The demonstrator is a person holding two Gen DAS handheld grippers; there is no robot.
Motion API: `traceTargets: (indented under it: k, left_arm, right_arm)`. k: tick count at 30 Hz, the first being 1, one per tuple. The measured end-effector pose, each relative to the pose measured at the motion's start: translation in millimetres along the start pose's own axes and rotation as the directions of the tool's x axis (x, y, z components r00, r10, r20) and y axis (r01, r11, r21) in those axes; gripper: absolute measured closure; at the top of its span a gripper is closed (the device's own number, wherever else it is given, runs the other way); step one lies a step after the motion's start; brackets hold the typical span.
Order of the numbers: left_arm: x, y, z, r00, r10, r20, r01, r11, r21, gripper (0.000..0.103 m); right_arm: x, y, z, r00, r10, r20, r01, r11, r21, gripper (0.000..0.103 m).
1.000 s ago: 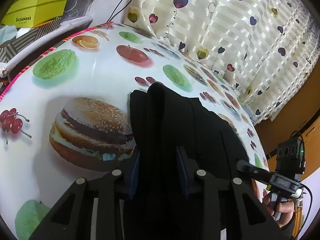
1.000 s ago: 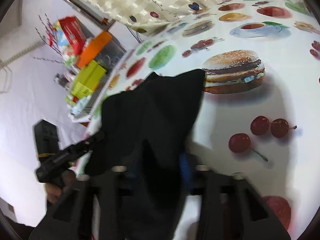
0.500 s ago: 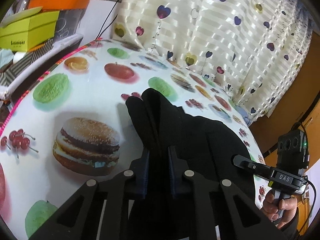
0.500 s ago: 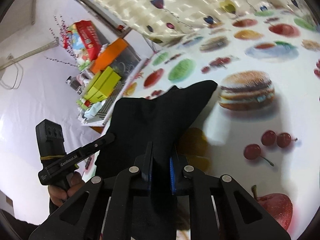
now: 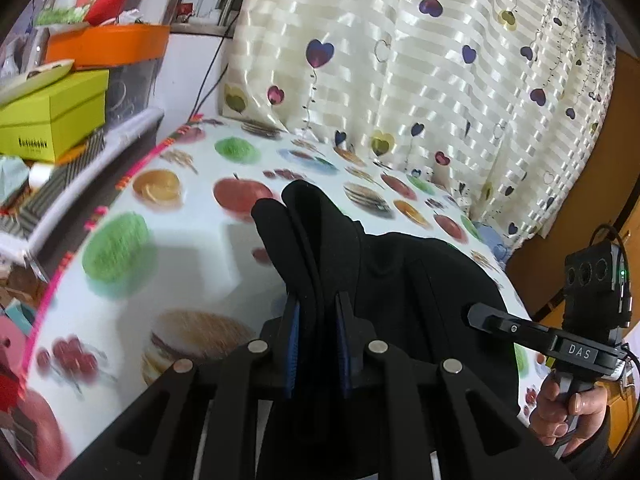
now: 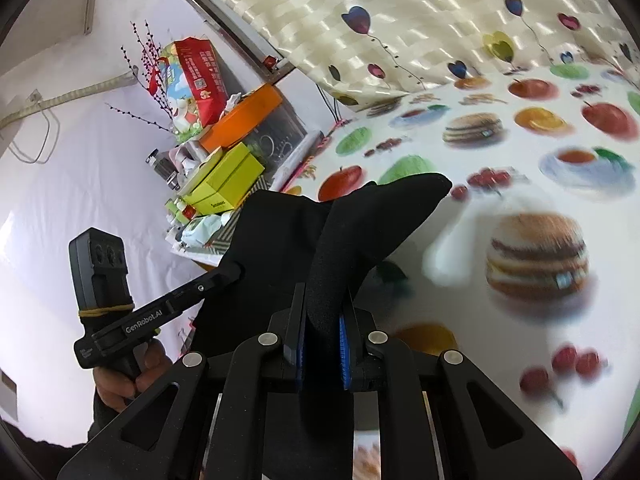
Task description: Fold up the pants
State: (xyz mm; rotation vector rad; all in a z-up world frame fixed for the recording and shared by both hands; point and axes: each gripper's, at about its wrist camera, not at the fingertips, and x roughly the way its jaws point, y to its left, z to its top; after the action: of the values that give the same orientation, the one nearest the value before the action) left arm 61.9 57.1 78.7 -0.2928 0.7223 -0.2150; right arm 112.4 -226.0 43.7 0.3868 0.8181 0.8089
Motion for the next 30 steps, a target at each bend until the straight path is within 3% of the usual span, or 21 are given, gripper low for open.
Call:
traceTargets:
  k: [9,15,18,23,27,30]
  left_arm:
    - [25.2,26.8,37.3,0.999,0.053,0.011,-0.053,0.998,0.017,0.085]
    - [47.5,53.9,44.2,0.997,0.076,-0.016,-0.076,0.997,-0.011,0.085]
    - [63.3,69.0,34.3,0.992,0.109,-0.056,-0.110,0.994,-0.025,0.083]
    - [71.9,96.3,26.3,0.989,0.116,-0.091,-0.126,0.986,-0.111,0.070]
    - [55.5,102.3,23.5,0.973,0.223,-0.064,-0.229,0.967,-0.111,0.072]
    - [34.0,103.9,17.8,0.975,0.221,-0.029,-0.223,0.964,-0.143,0.073]
  right_arm:
    - [44.7,2.7,37.0,1.000,-0.009,-0.019,0.009,0.999,-0.039,0.090]
    - [79.8,-14.7,47.0,0.998,-0.001,-0.059,0.001,1.000,-0.004,0.090]
    - [94.6,-27.3,39.9,0.994,-0.040,-0.103,0.041,0.999,0.005,0.089]
    - [97.0,-51.5,32.5,0.985,-0.116,-0.130,0.124,0.991,0.053,0.073]
    - [77.5,-38.6,29.0,0.974,-0.206,-0.093,0.205,0.978,-0.027,0.073]
    - [63.5,-19.5,20.3,0.967,-0.250,-0.058,0.243,0.964,-0.106,0.073]
